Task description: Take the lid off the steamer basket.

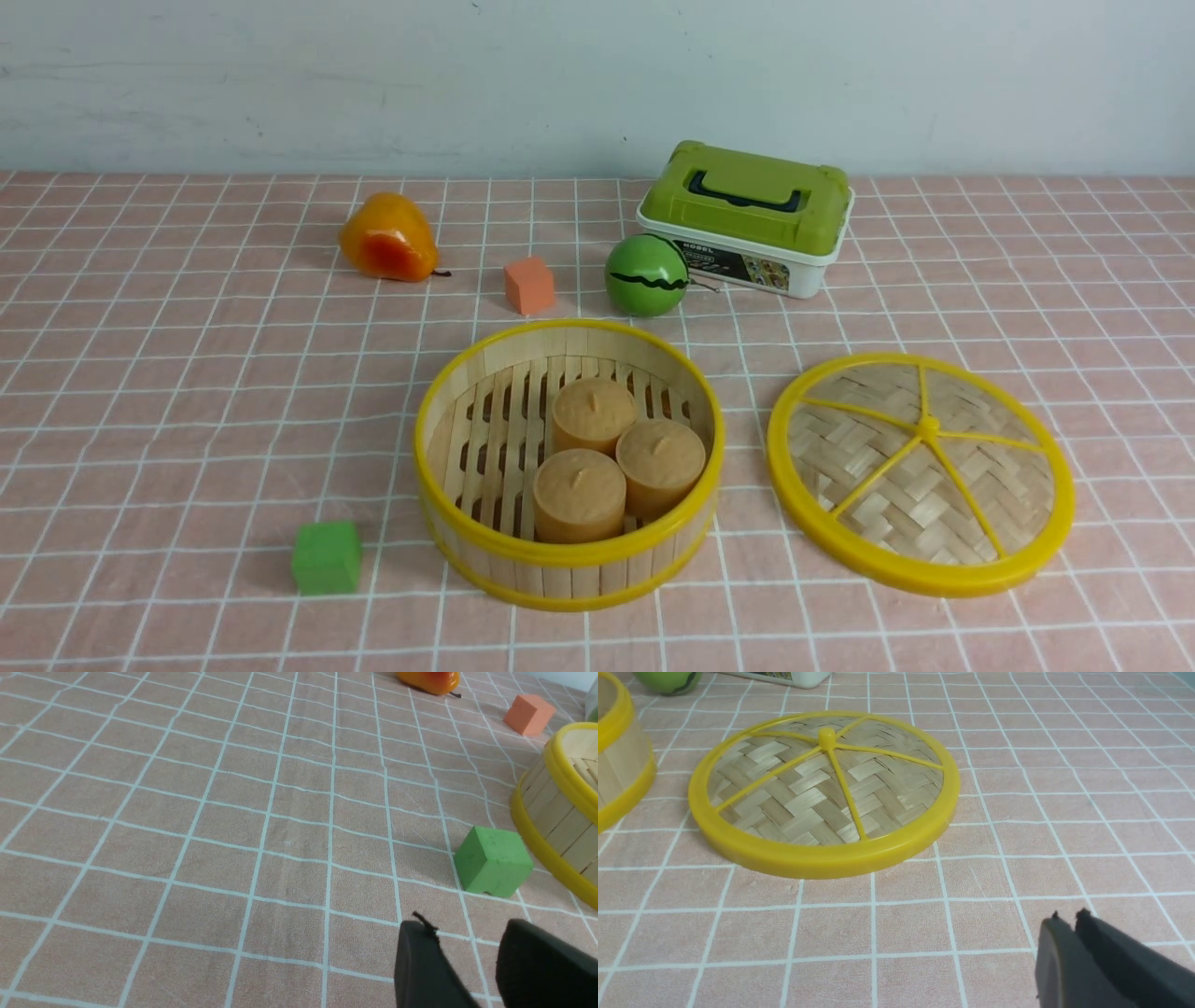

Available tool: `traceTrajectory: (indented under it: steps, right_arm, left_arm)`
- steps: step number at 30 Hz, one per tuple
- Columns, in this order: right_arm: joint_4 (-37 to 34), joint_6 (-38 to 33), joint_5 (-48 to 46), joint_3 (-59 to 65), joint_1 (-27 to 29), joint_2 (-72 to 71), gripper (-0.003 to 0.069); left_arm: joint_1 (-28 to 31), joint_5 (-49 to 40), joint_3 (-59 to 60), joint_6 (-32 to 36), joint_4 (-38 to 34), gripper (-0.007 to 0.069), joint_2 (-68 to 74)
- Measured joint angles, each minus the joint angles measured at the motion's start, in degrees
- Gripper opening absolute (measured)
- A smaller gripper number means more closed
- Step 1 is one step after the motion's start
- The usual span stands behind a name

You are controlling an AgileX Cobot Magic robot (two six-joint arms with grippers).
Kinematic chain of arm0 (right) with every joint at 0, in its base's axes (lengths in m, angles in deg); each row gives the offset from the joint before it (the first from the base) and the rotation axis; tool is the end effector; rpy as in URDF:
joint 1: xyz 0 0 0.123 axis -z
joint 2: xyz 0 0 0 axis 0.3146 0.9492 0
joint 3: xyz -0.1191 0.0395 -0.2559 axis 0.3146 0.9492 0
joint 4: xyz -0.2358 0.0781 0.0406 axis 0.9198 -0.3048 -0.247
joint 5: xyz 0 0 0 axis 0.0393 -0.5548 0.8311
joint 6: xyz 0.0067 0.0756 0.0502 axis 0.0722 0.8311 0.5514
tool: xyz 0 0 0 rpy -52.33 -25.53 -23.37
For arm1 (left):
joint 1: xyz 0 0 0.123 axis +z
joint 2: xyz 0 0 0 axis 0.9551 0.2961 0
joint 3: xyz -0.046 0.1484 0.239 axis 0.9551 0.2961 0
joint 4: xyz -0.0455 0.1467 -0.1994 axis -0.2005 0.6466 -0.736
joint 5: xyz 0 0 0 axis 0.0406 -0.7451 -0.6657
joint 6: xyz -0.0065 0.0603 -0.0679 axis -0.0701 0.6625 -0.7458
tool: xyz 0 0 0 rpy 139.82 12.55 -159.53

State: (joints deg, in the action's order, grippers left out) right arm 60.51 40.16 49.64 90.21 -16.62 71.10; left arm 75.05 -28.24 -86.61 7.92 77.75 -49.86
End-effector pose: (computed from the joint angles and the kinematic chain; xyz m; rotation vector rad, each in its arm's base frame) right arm 0.0524 -0.0025 0.1731 0.0785 1.8678 0.0030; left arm 0.0529 0.0011 0.1706 -0.2722 1.8475 -0.1632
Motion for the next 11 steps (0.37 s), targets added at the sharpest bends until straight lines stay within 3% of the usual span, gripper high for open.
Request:
traceTrajectory:
  steps: [11]
  right_arm:
    - [0.0, 0.0, 0.0, 0.0, 0.0, 0.0, 0.0032]
  left_arm:
    - [0.0, 0.0, 0.0, 0.0, 0.0, 0.0239, 0.0]
